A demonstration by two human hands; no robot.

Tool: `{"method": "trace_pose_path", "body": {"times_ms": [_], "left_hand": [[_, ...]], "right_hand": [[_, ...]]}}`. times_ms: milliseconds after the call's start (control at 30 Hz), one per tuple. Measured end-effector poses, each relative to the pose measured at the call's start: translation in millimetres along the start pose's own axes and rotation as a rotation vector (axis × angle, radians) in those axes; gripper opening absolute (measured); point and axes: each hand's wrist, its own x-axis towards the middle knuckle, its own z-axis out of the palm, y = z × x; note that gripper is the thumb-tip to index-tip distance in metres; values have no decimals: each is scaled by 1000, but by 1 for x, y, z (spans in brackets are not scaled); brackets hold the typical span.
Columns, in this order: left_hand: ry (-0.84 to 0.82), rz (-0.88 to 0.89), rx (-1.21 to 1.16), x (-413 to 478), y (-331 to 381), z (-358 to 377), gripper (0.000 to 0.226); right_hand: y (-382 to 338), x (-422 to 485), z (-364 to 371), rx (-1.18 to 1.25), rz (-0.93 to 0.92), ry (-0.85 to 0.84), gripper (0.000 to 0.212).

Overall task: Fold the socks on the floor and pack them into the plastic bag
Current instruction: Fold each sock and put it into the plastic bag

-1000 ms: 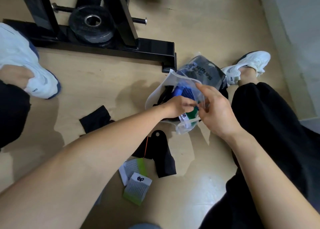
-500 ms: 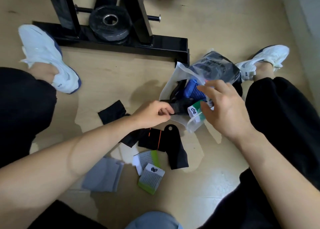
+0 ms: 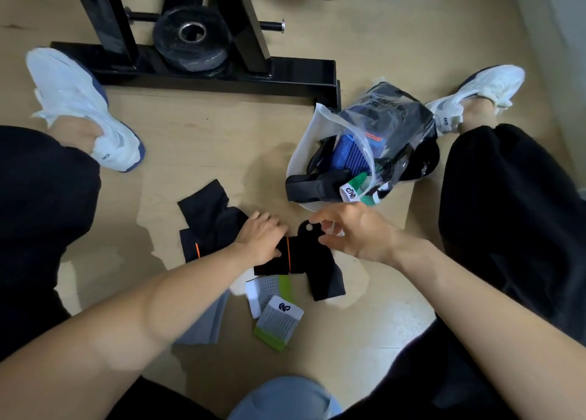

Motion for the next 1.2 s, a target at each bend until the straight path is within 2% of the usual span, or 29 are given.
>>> {"method": "trace_pose_path", "body": {"times_ms": [67, 167, 300, 367, 400, 467, 533, 567, 667, 800, 933, 1133, 1200], "left_hand": [[-4, 15, -29, 1, 0, 3, 44], [-31, 49, -304, -8, -6, -6, 33], [-41, -6, -680, -30, -16, -41, 17], [-35, -78, -870, -43, -21, -59, 13], [-27, -120, -966, -51, -24, -66, 11], [2, -195, -1105, -68, -28, -82, 8], [35, -255, -1206, -88, -28, -97, 4], [48, -276, -1256, -97, -27, -104, 4], [80, -319, -1374, -122, -22, -121, 6], [132, -390, -1582, -142, -12, -134, 8], [180, -432, -1689, -149, -4, -135, 14], [200, -397, -1590, -144, -4, -136, 12], [172, -333, -1584, -143, -7, -142, 14]], "right_hand": [[1, 2, 5, -8, 20, -53, 28], [3, 8, 17, -11, 78, -83, 26], [5, 11, 26, 104, 188, -130, 56], [4, 10, 28, 214, 209, -130, 64], [4, 10, 29, 261, 202, -88, 63], [-2, 10, 30, 309, 178, 100, 55], [-15, 8, 27, 428, 188, 286, 38], [-21, 7, 25, 529, 201, 320, 30], [-42, 1, 26, 754, 187, 249, 25], [-64, -2, 35, 876, 161, 159, 39], [-75, 3, 38, 877, 156, 212, 41], [-72, -1, 33, 945, 168, 169, 37], [-72, -3, 25, 1065, 195, 139, 34]]}}
